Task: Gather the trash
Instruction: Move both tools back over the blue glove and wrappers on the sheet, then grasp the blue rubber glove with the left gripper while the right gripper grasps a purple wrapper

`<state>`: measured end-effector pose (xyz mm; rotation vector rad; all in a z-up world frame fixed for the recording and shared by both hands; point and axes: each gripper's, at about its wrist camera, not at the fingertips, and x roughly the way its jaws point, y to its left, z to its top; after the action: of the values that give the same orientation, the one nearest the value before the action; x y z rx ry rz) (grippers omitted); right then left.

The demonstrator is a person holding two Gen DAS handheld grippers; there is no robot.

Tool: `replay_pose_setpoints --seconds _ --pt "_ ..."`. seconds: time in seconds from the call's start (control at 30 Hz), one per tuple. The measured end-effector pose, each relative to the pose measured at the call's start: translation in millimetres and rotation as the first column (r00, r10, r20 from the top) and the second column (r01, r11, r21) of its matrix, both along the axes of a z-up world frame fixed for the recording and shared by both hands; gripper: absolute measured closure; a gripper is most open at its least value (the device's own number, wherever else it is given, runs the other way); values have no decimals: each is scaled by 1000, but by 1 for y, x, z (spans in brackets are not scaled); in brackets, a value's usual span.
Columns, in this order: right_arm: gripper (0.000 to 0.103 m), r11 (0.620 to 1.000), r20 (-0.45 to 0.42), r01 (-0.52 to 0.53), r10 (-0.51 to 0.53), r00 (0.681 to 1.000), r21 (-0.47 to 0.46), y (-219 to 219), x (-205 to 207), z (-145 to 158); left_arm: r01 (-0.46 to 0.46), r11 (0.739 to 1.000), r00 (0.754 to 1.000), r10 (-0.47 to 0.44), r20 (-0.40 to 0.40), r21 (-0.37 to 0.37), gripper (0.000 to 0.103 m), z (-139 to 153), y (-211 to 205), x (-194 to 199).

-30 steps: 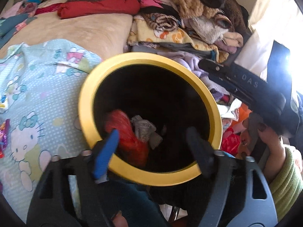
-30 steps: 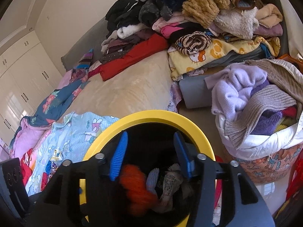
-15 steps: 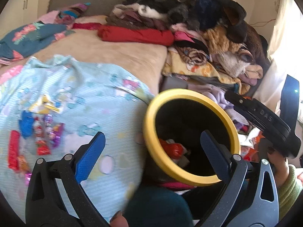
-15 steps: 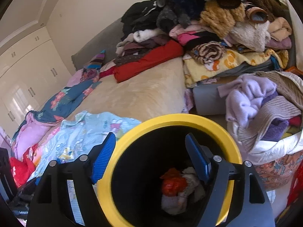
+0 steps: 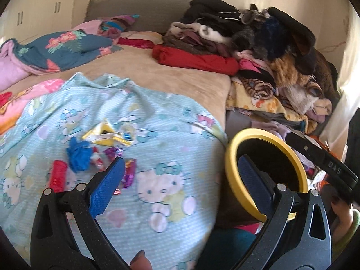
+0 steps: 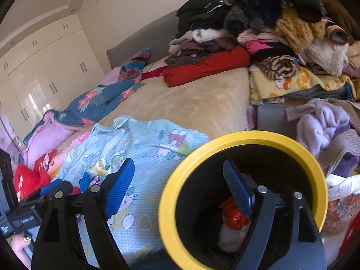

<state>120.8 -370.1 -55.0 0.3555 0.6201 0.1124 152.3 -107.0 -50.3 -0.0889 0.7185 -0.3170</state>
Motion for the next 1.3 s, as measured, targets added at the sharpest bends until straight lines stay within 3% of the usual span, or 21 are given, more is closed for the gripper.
replay_pose_setpoints --seconds 0.53,0.8,1.0,1.13,1.3 --pt "24 969 -95 -240 234 968 -60 121 37 -19 -185 982 982 183 -45 -41 11 -14 103 31" --pt "24 944 -167 -324 311 936 -57 164 61 -41 -248 967 962 238 -132 -67 11 -37 148 59" --pt "24 930 -234 -367 354 906 -16 188 83 -63 -260 962 950 239 -201 -85 27 -53 164 79" --pt "31 923 -267 -383 376 887 27 201 95 -75 -236 968 948 209 -241 -88 38 -66 164 92" --pt "38 919 -297 -390 389 872 58 214 112 -87 -218 971 941 182 -284 -100 44 -80 164 104"
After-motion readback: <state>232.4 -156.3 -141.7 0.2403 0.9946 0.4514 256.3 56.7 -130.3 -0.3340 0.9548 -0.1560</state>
